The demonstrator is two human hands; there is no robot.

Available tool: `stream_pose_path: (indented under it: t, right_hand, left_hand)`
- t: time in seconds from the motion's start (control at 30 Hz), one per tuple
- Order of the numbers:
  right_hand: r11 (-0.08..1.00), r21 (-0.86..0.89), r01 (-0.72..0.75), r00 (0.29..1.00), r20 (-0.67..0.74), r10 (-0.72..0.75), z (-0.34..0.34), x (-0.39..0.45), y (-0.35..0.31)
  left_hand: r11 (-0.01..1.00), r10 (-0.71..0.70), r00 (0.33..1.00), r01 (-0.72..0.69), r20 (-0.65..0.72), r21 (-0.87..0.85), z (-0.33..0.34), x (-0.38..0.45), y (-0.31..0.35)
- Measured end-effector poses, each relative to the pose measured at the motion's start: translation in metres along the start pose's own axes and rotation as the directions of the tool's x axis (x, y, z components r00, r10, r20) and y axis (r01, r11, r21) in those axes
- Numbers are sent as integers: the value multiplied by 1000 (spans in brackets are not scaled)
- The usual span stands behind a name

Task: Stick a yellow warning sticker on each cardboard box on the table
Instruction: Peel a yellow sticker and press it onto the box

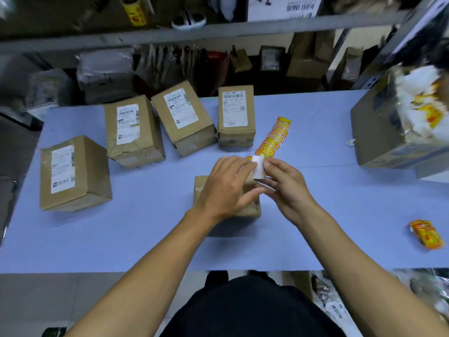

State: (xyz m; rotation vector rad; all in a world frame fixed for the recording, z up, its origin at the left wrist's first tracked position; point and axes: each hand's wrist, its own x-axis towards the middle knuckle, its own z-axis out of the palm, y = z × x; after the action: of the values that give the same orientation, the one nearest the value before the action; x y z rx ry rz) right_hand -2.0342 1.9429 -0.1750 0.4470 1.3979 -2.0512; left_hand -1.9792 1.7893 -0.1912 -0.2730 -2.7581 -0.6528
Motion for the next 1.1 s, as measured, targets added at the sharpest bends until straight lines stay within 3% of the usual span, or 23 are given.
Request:
stream_pose_path:
  t: [0.23, 0.3, 0.37, 0.43, 0.47, 0.57, 0.63, 0.77, 0.93, 1.1]
  right_hand:
    - [999, -22, 46, 997, 55, -45, 24, -19, 4]
    - [943, -290, 163, 987, 40, -158, 23, -21, 3]
    - [652, -663, 369, 915, 135, -380, 17, -21, 1]
    - [382, -774, 505, 831, 316, -458, 13, -22, -4]
    - [347, -778, 523, 822, 354, -445, 12, -22, -6]
    - [410, -764, 498, 850, 337, -404, 15, -23, -6]
    - [514, -719, 468, 878, 314, -361, 18, -26, -3]
    - [659, -621, 425, 903, 339, -262, 23, -33, 2]
    - [824, -471, 314, 936, 300, -185, 30, -34, -11]
    - [801, -529, 279, 935, 341, -100, 34, -30, -24]
  left_hand:
    - [977, -181, 958, 150, -221, -149, -2, 2, 20]
    - [937, -288, 936, 232, -202, -261, -6, 1, 15]
    - [798, -456, 889, 394, -30, -456, -13, -1, 8]
    - [591, -521, 832, 512, 190, -624, -21, -3, 0]
    - [520, -519, 819, 530, 245, -670, -25, -4, -4]
    - [312, -491, 793, 546, 360, -777, -32, -10, -7]
    - [187, -479, 778, 544, 407, -818, -35, -14, -7]
    - [52, -479, 752, 540, 453, -840, -41, -16, -4]
    - [9, -420, 763, 545, 492, -838, -52, -16, -5]
    - [146, -327, 765, 621, 555, -770, -62, -13, -12]
